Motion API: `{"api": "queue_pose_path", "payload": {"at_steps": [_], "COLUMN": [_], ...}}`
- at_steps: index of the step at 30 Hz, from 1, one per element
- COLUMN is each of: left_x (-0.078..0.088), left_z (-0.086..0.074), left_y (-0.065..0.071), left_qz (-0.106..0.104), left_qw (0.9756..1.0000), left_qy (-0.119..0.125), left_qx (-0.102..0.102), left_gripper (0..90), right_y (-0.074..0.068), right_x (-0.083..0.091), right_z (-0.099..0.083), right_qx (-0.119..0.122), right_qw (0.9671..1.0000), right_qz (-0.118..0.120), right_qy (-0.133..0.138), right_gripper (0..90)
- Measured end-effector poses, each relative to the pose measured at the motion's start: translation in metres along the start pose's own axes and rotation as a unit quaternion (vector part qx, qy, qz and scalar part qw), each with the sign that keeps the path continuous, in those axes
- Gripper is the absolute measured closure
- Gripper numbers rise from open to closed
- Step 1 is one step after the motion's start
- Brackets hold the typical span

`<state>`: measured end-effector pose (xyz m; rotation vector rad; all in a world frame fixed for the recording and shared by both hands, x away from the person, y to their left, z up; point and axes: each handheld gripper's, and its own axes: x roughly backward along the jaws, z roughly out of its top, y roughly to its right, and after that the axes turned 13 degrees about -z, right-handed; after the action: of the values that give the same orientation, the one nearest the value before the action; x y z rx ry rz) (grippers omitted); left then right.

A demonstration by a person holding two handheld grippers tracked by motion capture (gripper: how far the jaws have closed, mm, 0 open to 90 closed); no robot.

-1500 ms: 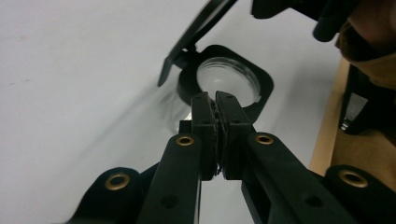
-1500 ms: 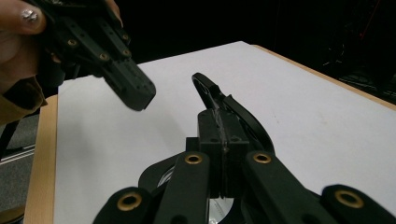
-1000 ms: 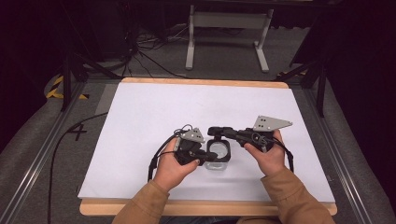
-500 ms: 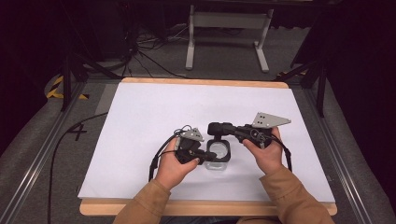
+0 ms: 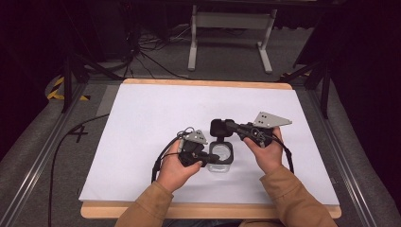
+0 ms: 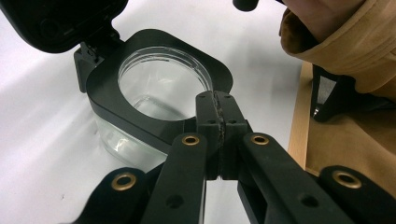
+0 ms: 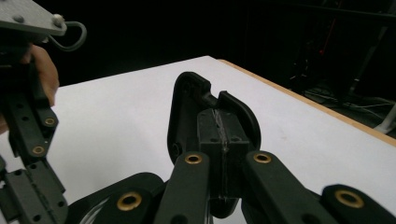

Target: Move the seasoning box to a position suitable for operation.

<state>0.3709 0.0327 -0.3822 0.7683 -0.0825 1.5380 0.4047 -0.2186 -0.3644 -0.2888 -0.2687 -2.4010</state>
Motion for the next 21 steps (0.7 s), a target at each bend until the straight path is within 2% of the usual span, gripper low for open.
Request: {"api": "queue_pose_path", "payload": {"at_steps": [6,9,12,15,17,18,21], "left_x": [0.000,0.000,-0.001,-0.001,0.001,0.002,0.008], "left_z": [0.000,-0.001,-0.001,0.000,0.001,0.001,0.002], "left_y": [0.000,-0.001,-0.001,0.001,0.001,0.001,0.002], "left_qz": [0.002,-0.004,-0.001,0.000,0.002,0.004,0.009], "left_qw": [1.0000,1.0000,1.0000,1.0000,0.9999,0.9999,0.9999], "left_qy": [0.003,0.008,0.007,0.000,-0.007,-0.007,-0.001], "left_qx": [-0.002,-0.001,-0.003,-0.007,-0.012,-0.014,-0.014], "left_gripper": [90.0,90.0,90.0,89.9,89.5,88.0,86.4], "right_y": [0.003,0.001,-0.001,-0.002,-0.005,-0.007,-0.010], "right_x": [-0.003,-0.003,-0.004,-0.003,0.000,0.002,0.009], "right_z": [-0.004,-0.004,-0.004,-0.005,-0.003,-0.001,0.002], "right_qx": [-0.020,-0.005,0.003,-0.001,0.009,0.018,0.024], "right_qw": [0.9998,0.9999,0.9999,0.9999,0.9997,0.9997,0.9996], "right_qz": [0.003,-0.007,-0.011,-0.011,-0.021,-0.019,-0.014], "right_qy": [0.007,0.007,0.004,0.001,-0.004,-0.001,0.002], "right_gripper": [90.0,90.0,90.0,90.0,90.0,90.0,89.9]}}
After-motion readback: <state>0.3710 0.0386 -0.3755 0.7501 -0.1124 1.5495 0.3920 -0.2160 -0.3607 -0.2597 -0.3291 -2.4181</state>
